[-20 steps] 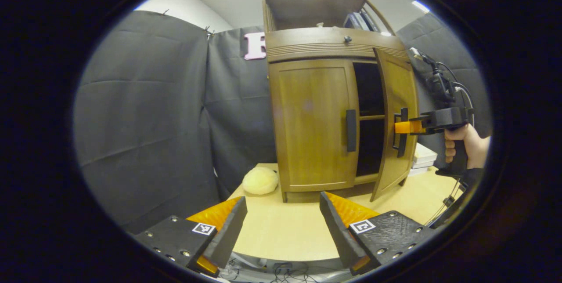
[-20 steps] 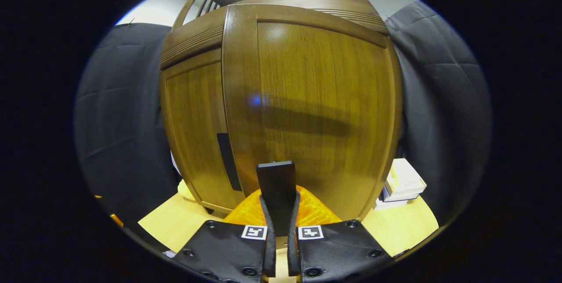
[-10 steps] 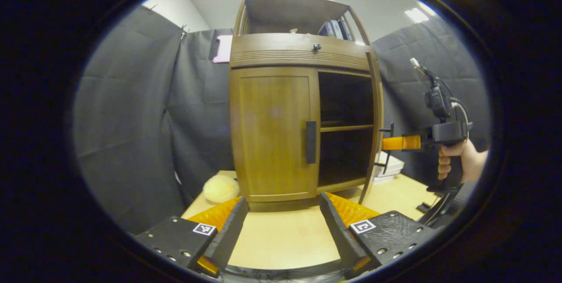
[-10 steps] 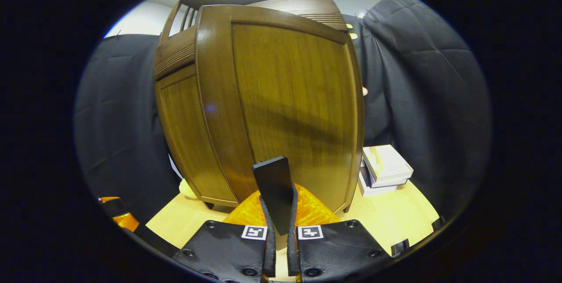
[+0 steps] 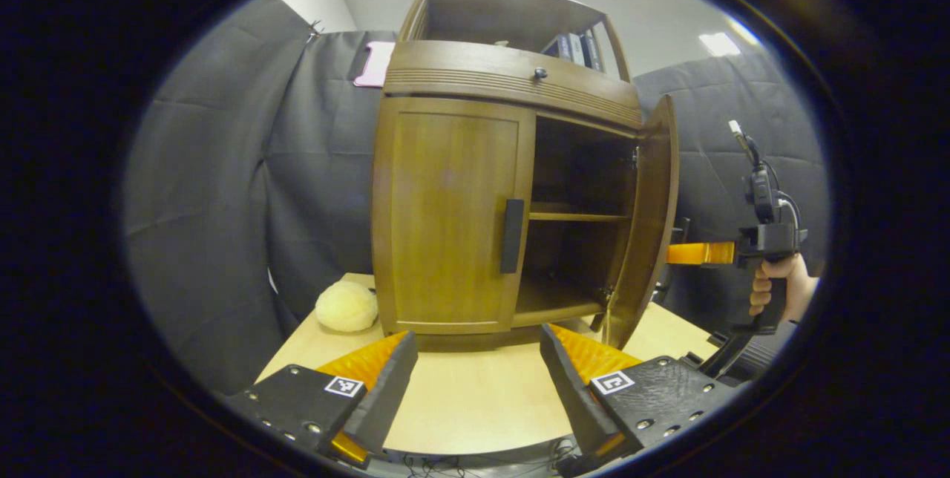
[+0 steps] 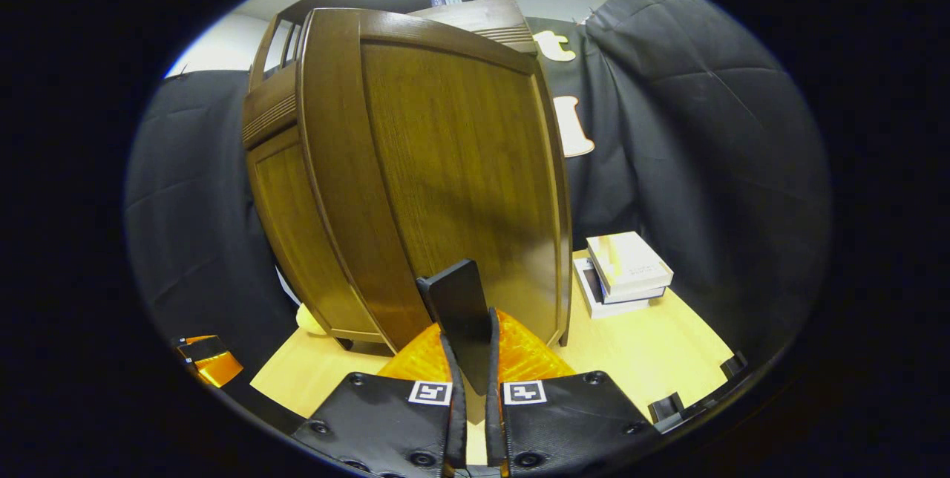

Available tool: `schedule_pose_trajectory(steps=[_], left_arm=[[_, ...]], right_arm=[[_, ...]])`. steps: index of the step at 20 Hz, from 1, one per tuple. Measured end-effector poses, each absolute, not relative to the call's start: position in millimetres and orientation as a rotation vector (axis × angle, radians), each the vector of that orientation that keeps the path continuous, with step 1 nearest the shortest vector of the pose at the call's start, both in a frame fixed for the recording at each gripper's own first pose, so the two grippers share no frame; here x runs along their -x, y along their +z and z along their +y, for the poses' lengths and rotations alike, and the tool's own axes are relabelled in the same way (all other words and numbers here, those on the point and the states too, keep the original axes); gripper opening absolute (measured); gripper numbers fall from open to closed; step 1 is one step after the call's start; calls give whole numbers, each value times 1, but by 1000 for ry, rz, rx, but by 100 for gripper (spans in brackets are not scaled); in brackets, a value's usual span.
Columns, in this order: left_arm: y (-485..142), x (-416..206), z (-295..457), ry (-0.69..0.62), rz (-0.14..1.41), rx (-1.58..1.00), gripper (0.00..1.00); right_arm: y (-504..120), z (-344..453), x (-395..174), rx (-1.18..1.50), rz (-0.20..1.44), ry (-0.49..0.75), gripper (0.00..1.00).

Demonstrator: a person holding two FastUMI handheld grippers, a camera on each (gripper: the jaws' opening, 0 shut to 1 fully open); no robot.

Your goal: Open the right door of the double-door shoe cabinet with the right hand, and open the left door with the left hand.

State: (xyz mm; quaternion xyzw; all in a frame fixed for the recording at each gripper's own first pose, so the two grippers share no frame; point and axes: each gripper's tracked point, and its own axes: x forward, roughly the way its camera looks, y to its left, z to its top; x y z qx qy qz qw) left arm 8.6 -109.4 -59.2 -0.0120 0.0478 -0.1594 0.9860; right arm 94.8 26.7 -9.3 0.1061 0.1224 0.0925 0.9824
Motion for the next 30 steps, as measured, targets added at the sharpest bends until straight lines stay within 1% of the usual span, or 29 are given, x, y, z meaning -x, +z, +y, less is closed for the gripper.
schedule_pose_trajectory(steps=[1, 4, 5, 6, 9, 10, 11, 12, 13, 14, 15, 16, 17, 18, 21, 22, 23, 27, 28, 30], left_arm=[[-58, -10, -112, -330, 94, 15, 95], [-59, -14, -119, -350, 89, -8, 97], [-59, -15, -123, -364, 93, -6, 98], [-60, -16, -125, -379, 100, -1, 95], [-61, -18, -126, -409, 110, 11, 96], [-63, -17, -126, -414, 112, 12, 96], [-63, -16, -127, -421, 114, 15, 97], [-61, -14, -127, -430, 115, 18, 97], [-61, -13, -128, -442, 116, 17, 97], [-61, -12, -128, -452, 117, 10, 97], [-61, -11, -129, -463, 116, -1, 97], [-61, -11, -130, -476, 113, -12, 97], [-62, -13, -133, -488, 111, -23, 98], [-65, -12, -134, -499, 113, -33, 98], [-66, -19, -146, -521, 122, -53, 98], [-64, -23, -153, -525, 119, -55, 98], [-61, -29, -161, -527, 113, -58, 98], [-58, -43, -179, -520, 97, -72, 97], [-59, -46, -184, -514, 98, -72, 97], [-58, -52, -192, -497, 94, -68, 97]], right_arm=[[-11, 23, -93, -222, 247, 180, 9], [-12, 9, -90, -233, 254, 164, 14], [-13, 4, -88, -235, 260, 158, 9], [-13, -1, -87, -236, 264, 155, 11], [-14, -17, -84, -249, 269, 147, 11], [-15, -23, -82, -267, 271, 147, 9], [-15, -31, -81, -284, 271, 145, 9], [-15, -39, -80, -298, 269, 144, 11], [-15, -46, -80, -303, 264, 149, 8], [-15, -52, -79, -302, 259, 157, 11], [-15, -57, -79, -294, 258, 168, 11], [-16, -60, -78, -281, 256, 183, 8], [-16, -64, -79, -266, 255, 198, 11], [-16, -67, -79, -251, 252, 213, 8], [-16, -74, -80, -201, 248, 262, 8], [-17, -78, -81, -188, 247, 273, 11], [-17, -82, -82, -181, 246, 282, 8], [-19, -110, -89, -180, 250, 291, 7], [-19, -119, -92, -185, 252, 290, 10], [-20, -132, -98, -216, 260, 298, 10]])
